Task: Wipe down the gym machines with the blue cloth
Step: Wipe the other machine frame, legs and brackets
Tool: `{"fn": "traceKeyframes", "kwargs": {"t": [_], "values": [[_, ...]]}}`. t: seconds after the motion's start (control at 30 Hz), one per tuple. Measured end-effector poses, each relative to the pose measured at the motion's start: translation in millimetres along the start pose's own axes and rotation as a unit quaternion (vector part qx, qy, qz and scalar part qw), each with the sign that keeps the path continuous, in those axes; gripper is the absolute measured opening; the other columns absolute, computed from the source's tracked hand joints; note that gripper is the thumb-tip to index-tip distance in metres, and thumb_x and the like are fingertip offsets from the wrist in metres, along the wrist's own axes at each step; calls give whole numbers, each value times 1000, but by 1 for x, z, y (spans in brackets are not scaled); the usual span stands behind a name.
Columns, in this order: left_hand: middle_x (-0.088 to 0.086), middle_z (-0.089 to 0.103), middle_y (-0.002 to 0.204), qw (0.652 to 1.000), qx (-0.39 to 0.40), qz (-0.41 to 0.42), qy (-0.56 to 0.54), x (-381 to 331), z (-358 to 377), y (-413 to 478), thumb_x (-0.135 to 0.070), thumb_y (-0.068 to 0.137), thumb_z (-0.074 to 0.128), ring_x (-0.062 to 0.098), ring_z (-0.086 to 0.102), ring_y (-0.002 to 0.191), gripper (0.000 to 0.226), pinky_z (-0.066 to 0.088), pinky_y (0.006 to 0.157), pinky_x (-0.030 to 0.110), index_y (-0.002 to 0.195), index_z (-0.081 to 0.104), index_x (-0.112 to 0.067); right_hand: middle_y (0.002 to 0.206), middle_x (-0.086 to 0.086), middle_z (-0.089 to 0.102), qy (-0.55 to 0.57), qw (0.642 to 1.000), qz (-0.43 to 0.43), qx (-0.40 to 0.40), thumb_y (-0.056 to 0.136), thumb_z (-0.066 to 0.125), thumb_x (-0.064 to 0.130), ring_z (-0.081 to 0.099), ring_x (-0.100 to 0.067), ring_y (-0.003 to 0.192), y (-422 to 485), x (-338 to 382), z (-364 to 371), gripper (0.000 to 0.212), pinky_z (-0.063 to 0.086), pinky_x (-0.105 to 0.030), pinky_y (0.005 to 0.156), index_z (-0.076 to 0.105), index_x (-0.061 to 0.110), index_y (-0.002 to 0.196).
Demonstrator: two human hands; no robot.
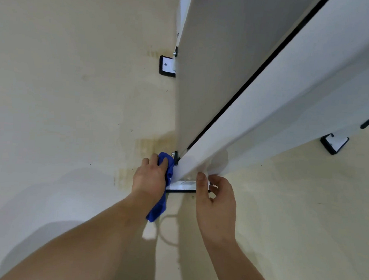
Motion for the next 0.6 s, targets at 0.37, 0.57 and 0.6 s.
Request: {"fn": "traceKeyframes", "kwargs": {"t": [0.37,0.57,0.6], "values": [[11,43,137,998,59,13,13,-16,27,-59,-21,95,57,27,52,112,47,53,85,34,141,48,-16,118,12,62,-3,1000,-5,-2,96,53,61,59,-1,105,-5,9,4,38,49,-26,87,60,31,117],[2,59,116,963,213,-66,-153,-5,20,-89,-21,99,45,19,63,100,21,49,80,25,108,64,-20,120,20,58,-45,998,-20,32,98,51,60,57,10,100,-29,52,-4,27,42,-13,80,59,39,111],[1,63,106,956,193,-89,-201,0,7,-88,-23,100,44,18,64,91,20,50,77,26,97,63,-23,117,21,59,-55,998,-24,36,99,50,59,56,15,96,-32,60,-8,28,41,-11,75,62,37,109]]}}
Point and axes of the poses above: each hand's wrist, its own y-axis towards the middle knuckle, its own z-axis out of the palm, x = y × z, the point moved 10 cm from there along y, towards the middle knuckle
